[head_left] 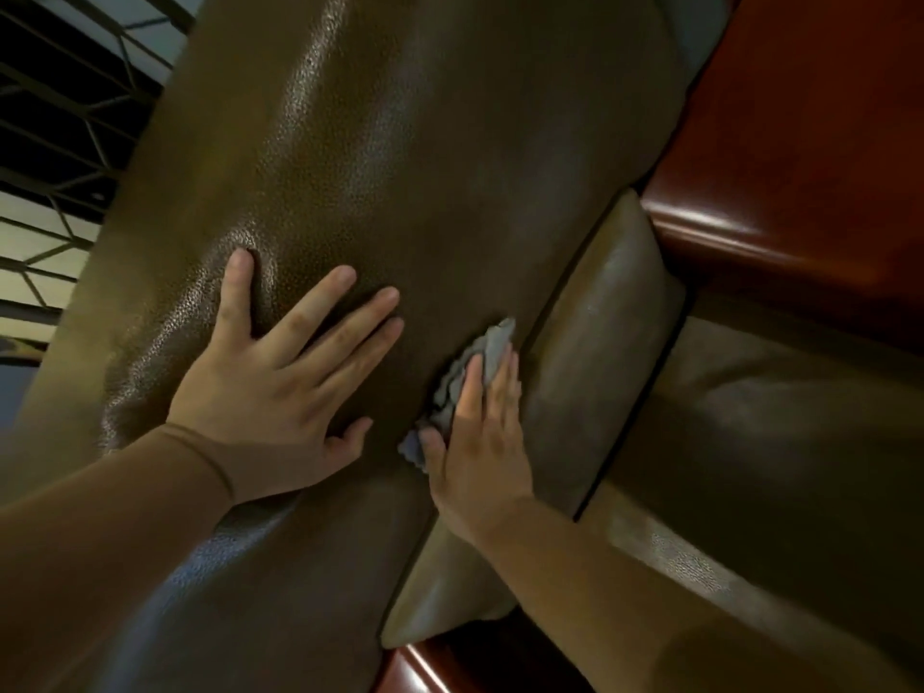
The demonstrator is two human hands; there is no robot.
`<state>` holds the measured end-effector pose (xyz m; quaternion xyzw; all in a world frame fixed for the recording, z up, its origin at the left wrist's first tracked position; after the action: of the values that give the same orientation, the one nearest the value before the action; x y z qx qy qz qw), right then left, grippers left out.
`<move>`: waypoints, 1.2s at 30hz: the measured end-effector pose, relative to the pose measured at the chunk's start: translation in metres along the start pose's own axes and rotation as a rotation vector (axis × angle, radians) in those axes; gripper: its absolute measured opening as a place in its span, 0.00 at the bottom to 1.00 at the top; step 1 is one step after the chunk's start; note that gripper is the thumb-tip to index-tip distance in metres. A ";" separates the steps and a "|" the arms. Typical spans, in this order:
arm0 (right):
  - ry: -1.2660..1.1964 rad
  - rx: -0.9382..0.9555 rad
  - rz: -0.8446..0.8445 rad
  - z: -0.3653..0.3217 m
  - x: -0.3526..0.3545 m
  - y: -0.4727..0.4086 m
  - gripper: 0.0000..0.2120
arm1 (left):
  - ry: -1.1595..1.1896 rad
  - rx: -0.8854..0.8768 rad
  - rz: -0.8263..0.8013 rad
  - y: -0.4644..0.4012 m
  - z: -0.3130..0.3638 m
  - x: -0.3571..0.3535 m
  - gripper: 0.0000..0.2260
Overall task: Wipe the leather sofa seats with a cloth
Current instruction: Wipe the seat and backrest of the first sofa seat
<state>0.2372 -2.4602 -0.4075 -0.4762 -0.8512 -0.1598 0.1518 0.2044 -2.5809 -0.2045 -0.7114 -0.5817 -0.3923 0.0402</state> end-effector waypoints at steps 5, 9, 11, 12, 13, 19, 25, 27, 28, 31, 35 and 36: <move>-0.106 -0.010 0.231 0.001 0.058 -0.074 0.39 | -0.012 -0.019 -0.027 -0.001 0.002 -0.007 0.39; -0.160 -0.051 0.274 0.011 0.053 -0.071 0.37 | 0.004 0.003 0.001 -0.001 0.002 -0.008 0.39; -0.061 -0.039 0.170 0.020 0.018 -0.027 0.38 | -0.003 0.019 0.016 0.000 0.003 -0.006 0.39; 0.039 -0.028 0.098 0.026 -0.001 -0.002 0.39 | -0.008 0.016 0.020 -0.001 0.005 -0.005 0.38; 0.140 -0.010 0.034 0.032 -0.016 0.019 0.40 | -0.009 0.008 0.022 -0.002 0.006 -0.003 0.38; 0.443 0.049 -0.007 0.062 0.015 -0.006 0.41 | -0.015 0.018 -0.034 -0.002 0.005 -0.001 0.36; 0.264 -0.164 0.133 0.072 0.040 -0.028 0.35 | 0.012 0.082 -0.096 -0.006 0.012 -0.003 0.34; 0.194 -0.156 0.146 0.070 0.006 0.008 0.36 | 0.029 0.240 -0.137 -0.017 0.047 -0.002 0.34; 0.173 -0.143 0.132 0.072 -0.014 0.030 0.37 | 0.018 0.245 -0.151 -0.019 0.080 -0.010 0.34; 0.216 -0.071 0.065 0.089 -0.059 0.082 0.40 | 0.026 0.094 -0.209 -0.021 0.179 -0.049 0.32; 0.362 0.025 0.131 0.122 -0.022 0.040 0.37 | 0.083 0.202 -0.122 -0.026 0.194 -0.070 0.32; 0.356 -0.014 0.238 0.127 0.004 0.015 0.35 | 0.075 0.206 -0.107 -0.025 0.195 -0.070 0.32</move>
<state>0.2344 -2.3973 -0.5189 -0.5387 -0.7476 -0.2281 0.3145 0.2816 -2.5287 -0.3911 -0.6563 -0.6543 -0.3581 0.1138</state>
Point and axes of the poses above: each hand's wrist, its own y-axis away from the middle knuckle, its own x-axis out of the back of the hand, z = x × y, the point moved 2 cm from there along -y, towards the middle knuckle, and after that the axes turned 10 degrees about -z, right-handed, at the moved point
